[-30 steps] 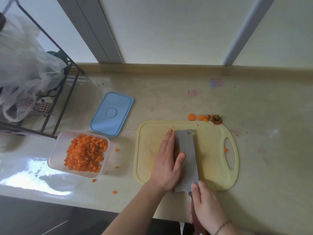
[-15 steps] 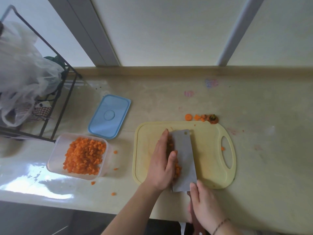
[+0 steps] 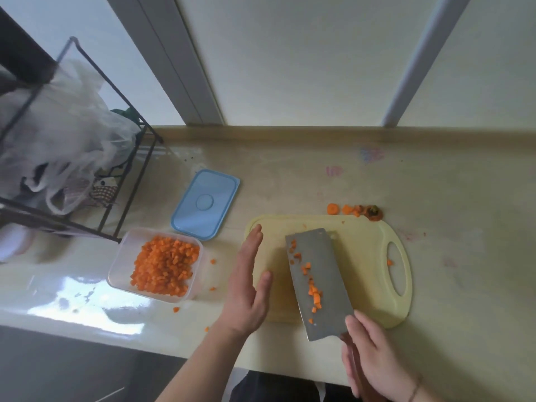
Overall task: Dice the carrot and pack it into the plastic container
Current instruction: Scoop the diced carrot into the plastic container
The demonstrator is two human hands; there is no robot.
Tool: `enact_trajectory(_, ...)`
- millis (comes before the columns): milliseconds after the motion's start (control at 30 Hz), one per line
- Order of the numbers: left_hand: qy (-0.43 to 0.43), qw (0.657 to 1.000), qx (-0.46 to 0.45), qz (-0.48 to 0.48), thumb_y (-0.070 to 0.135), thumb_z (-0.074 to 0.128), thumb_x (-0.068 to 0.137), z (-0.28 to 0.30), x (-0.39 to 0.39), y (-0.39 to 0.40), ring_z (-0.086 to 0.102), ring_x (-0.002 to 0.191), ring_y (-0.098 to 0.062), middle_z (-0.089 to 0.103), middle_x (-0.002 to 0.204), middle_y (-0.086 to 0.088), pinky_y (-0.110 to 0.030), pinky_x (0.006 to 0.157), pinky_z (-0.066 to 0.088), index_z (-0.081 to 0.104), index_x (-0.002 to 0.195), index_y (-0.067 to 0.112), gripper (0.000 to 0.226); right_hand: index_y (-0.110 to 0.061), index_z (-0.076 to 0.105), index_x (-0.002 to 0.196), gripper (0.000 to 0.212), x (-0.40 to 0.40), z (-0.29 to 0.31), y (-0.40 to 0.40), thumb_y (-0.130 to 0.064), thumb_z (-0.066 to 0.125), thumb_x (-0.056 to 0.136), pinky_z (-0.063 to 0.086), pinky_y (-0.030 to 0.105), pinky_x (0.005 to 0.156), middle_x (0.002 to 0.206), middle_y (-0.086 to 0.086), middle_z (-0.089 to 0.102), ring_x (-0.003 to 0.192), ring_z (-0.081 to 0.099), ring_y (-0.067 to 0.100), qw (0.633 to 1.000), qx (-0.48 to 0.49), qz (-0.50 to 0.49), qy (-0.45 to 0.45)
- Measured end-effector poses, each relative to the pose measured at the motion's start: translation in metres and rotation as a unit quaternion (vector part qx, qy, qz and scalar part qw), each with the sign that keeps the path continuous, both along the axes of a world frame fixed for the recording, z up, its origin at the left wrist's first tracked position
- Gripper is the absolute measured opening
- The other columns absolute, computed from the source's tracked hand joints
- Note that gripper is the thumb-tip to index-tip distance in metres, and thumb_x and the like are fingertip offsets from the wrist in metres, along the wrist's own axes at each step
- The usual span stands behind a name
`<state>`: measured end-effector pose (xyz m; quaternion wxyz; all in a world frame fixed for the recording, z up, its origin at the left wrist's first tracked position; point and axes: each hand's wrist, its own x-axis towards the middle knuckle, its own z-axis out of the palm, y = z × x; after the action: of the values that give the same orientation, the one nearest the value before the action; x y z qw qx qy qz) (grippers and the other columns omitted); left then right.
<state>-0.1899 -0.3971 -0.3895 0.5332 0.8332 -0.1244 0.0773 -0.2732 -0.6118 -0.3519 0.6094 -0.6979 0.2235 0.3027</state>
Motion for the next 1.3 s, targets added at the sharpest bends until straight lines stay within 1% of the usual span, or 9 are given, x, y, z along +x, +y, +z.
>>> enact_trajectory(100, -0.098, 0.989, 0.084, -0.068, 0.043, 0.048, 0.105, 0.025, 0.001, 0.021, 0.036, 0.149, -0.033, 0.039, 0.16, -0.014, -0.051, 0.119, 0.035, 0.04, 0.149, 0.006, 0.058, -0.002, 0.041, 0.103, 0.03, 0.017, 0.023, 0.001, -0.031, 0.036, 0.102, 0.042, 0.053, 0.049, 0.052, 0.023, 0.053, 0.043, 0.05, 0.035, 0.997, -0.015, 0.079, -0.007)
enact_trajectory(167, -0.126, 0.979, 0.134, -0.087, 0.043, 0.052, 0.102, 0.042, 0.001, 0.034, 0.035, 0.15, -0.033, 0.038, 0.161, -0.014, -0.054, 0.119, 0.034, 0.041, 0.149, 0.005, 0.062, -0.001, 0.037, 0.109, 0.029, 0.034, 0.035, 0.009, -0.03, 0.036, 0.103, 0.042, 0.039, 0.046, 0.054, 0.02, 0.054, 0.042, 0.05, 0.03, 0.992, -0.011, 0.126, 0.002)
enact_trajectory(267, -0.104, 0.968, 0.203, -0.103, 0.055, 0.048, 0.099, 0.065, 0.001, 0.052, 0.023, 0.155, -0.028, 0.028, 0.167, -0.006, -0.05, 0.125, 0.021, 0.038, 0.155, 0.009, 0.073, -0.001, 0.037, 0.104, 0.026, 0.058, 0.05, 0.035, -0.027, 0.032, 0.105, 0.035, 0.025, 0.037, 0.05, 0.017, 0.049, 0.032, 0.046, 0.023, 0.981, 0.019, 0.195, 0.005)
enact_trajectory(500, -0.006, 0.917, 0.368, -0.155, 0.068, 0.035, 0.097, 0.066, 0.002, 0.083, -0.009, 0.157, -0.013, 0.004, 0.171, 0.008, -0.05, 0.126, -0.008, 0.017, 0.164, 0.02, 0.084, -0.009, 0.038, 0.084, 0.027, 0.097, 0.054, 0.102, -0.025, 0.031, 0.104, 0.033, 0.019, 0.033, 0.048, 0.018, 0.048, 0.028, 0.044, 0.022, 0.957, 0.018, 0.29, 0.008)
enact_trajectory(700, 0.048, 0.903, 0.393, -0.167, 0.06, 0.021, 0.104, 0.048, 0.007, 0.115, -0.016, 0.156, -0.015, -0.003, 0.171, 0.01, -0.047, 0.122, -0.017, 0.016, 0.163, 0.031, 0.066, -0.002, 0.039, 0.097, 0.028, 0.113, 0.058, 0.129, -0.027, 0.028, 0.105, 0.034, 0.021, 0.034, 0.053, 0.022, 0.05, 0.031, 0.047, 0.022, 0.934, -0.004, 0.358, 0.021)
enact_trajectory(867, 0.104, 0.909, 0.374, -0.15, 0.061, 0.006, 0.101, 0.038, 0.019, 0.145, -0.018, 0.155, -0.012, -0.008, 0.169, 0.014, -0.045, 0.122, -0.019, 0.012, 0.163, 0.037, 0.066, 0.006, 0.036, 0.104, 0.031, 0.115, 0.062, 0.134, -0.024, 0.031, 0.104, 0.032, 0.022, 0.034, 0.053, 0.021, 0.052, 0.031, 0.045, 0.023, 0.925, -0.027, 0.377, 0.024)
enact_trajectory(1000, 0.129, 0.9, 0.399, -0.118, 0.062, -0.002, 0.097, 0.032, 0.031, 0.171, -0.022, 0.154, -0.012, -0.014, 0.167, 0.017, -0.049, 0.122, -0.019, 0.009, 0.162, 0.039, 0.069, 0.011, 0.044, 0.097, 0.038, 0.115, 0.067, 0.128, -0.026, 0.035, 0.103, 0.033, 0.022, 0.037, 0.05, 0.017, 0.052, 0.034, 0.046, 0.019, 0.921, -0.045, 0.386, 0.003)
enact_trajectory(1167, 0.123, 0.891, 0.434, -0.043, 0.067, -0.01, 0.092, 0.029, 0.042, 0.197, -0.019, 0.154, -0.016, -0.004, 0.17, 0.011, -0.052, 0.12, -0.018, 0.012, 0.162, 0.039, 0.078, 0.01, 0.046, 0.087, 0.036, 0.114, 0.077, 0.113, -0.022, 0.039, 0.103, 0.032, 0.017, 0.038, 0.045, 0.004, 0.049, 0.037, 0.046, 0.011, 0.925, -0.049, 0.378, 0.006)
enact_trajectory(1300, 0.114, 0.887, 0.447, -0.02, 0.057, 0.008, 0.093, 0.029, 0.043, 0.209, -0.005, 0.158, -0.024, 0.005, 0.171, 0.006, -0.05, 0.119, -0.017, 0.017, 0.162, 0.035, 0.074, 0.003, 0.046, 0.085, 0.036, 0.115, 0.078, 0.105, -0.028, 0.039, 0.103, 0.029, 0.02, 0.037, 0.051, 0.011, 0.048, 0.04, 0.047, 0.016, 0.918, -0.052, 0.392, 0.013)
